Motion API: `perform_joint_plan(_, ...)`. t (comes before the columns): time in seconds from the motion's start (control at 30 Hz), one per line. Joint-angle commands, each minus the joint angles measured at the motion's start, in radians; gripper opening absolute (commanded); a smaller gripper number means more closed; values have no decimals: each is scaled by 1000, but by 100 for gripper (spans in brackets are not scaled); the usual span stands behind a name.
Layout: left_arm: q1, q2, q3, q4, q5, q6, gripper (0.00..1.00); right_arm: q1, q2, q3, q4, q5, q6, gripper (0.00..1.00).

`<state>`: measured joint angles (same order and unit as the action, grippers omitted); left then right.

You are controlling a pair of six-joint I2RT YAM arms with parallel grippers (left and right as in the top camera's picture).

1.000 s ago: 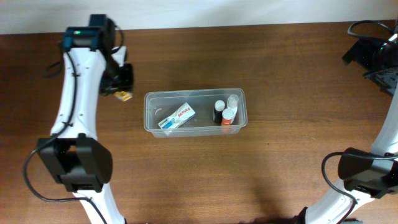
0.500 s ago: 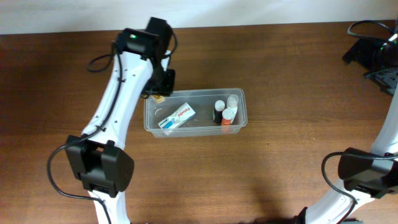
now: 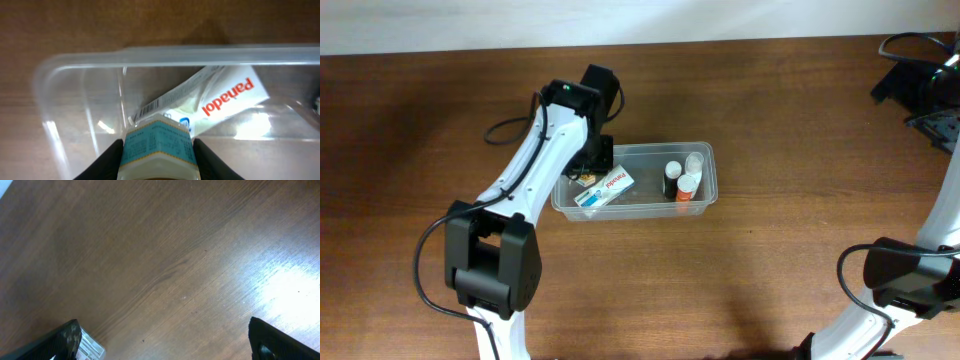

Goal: Pack container

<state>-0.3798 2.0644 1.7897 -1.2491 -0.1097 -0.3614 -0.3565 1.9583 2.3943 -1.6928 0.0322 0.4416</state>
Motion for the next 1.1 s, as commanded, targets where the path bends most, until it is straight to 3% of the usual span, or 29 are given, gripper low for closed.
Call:
perform_joint_plan(0.0, 0, -18, -45, 38, -15, -39, 36, 3, -22, -3, -6, -2, 0, 98)
perform_joint_plan(0.37, 0, -18, -137, 154, -121, -73, 36, 3, -22, -3, -6, -2, 0, 98)
perform_joint_plan(1.07, 0, -18, -253, 281, -123, -83, 36, 3, -22, -3, -6, -2, 0, 98)
